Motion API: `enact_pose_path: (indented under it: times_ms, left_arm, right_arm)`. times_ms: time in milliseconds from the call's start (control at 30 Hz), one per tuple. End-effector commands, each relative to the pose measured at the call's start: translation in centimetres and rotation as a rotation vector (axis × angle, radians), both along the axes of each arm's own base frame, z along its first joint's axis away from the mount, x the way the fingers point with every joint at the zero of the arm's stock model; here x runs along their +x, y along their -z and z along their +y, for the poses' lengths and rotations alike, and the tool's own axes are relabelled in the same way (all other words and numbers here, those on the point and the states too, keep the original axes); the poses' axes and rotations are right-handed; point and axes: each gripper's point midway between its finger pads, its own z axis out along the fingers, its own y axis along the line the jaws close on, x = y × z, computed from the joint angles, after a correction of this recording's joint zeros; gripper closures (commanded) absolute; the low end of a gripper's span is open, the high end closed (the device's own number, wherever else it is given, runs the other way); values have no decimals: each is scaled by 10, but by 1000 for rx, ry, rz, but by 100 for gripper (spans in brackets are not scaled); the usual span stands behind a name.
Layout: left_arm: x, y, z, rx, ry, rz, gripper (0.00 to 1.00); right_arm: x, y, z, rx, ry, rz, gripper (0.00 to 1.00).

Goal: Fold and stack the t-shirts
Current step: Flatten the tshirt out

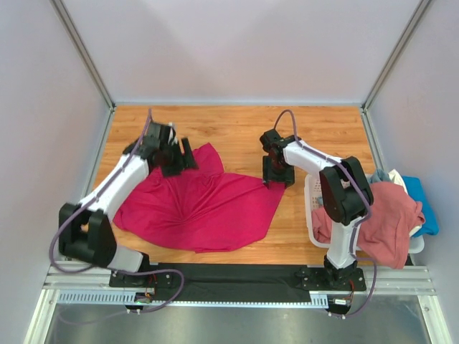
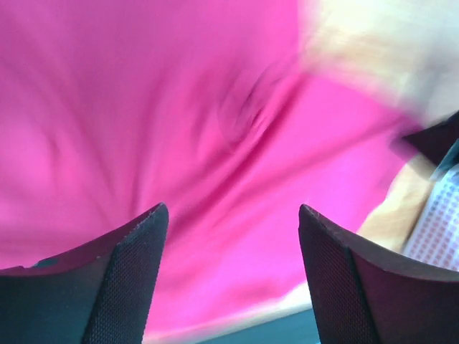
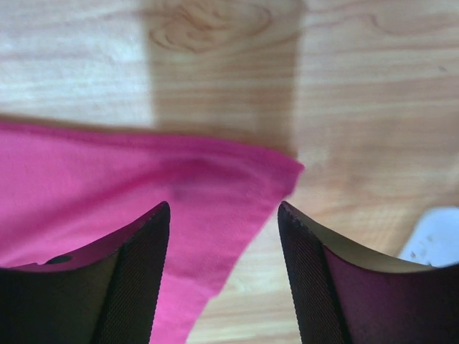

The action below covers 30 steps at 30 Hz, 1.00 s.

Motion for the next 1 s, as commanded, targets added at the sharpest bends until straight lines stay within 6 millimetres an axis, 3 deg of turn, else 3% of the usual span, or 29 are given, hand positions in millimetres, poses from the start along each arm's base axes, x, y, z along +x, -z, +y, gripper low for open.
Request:
enact_pose_path:
  times_ms: [0, 33, 67, 100, 133, 167, 200, 233, 267, 300, 467, 600, 967]
  left_arm:
    - [92, -41, -8, 90, 341, -259, 22]
    - [107, -44, -14, 81, 409, -269, 29]
    - [131, -70, -18, 109, 470, -333, 30]
    - [149, -37, -20, 140, 555, -281, 32]
    - [159, -34, -27, 130, 607, -279, 40]
    - [176, -52, -33, 129, 650, -322, 44]
    - [187, -23, -40, 112, 704, -282, 45]
    - [195, -17, -41, 113, 707, -276, 47]
    - [206, -26, -45, 109, 716, -300, 48]
    - [210, -7, -47, 97, 730, -270, 49]
    - [221, 22, -56, 126, 746, -281, 43]
    - [226, 45, -54, 165, 731, -265, 44]
    - [244, 69, -51, 251, 655, -234, 52]
  right_arm:
    - [6, -51, 2, 41, -41, -76, 35]
    - [10, -60, 4, 62, -43, -93, 35]
    - [9, -63, 7, 80, -44, -91, 34]
    - [10, -65, 8, 88, -44, -94, 34]
    - [11, -68, 10, 97, -41, -101, 34]
    - [12, -67, 10, 101, -38, -96, 34]
    - [13, -67, 9, 105, -30, -93, 35]
    - [13, -67, 9, 110, -25, -91, 35]
    - [12, -65, 8, 120, -19, -80, 36]
    - [13, -65, 5, 127, -6, -78, 36]
    - [13, -64, -7, 148, 28, -72, 36]
    - [13, -62, -13, 157, 36, -77, 36]
    - [12, -57, -10, 172, 36, -74, 37]
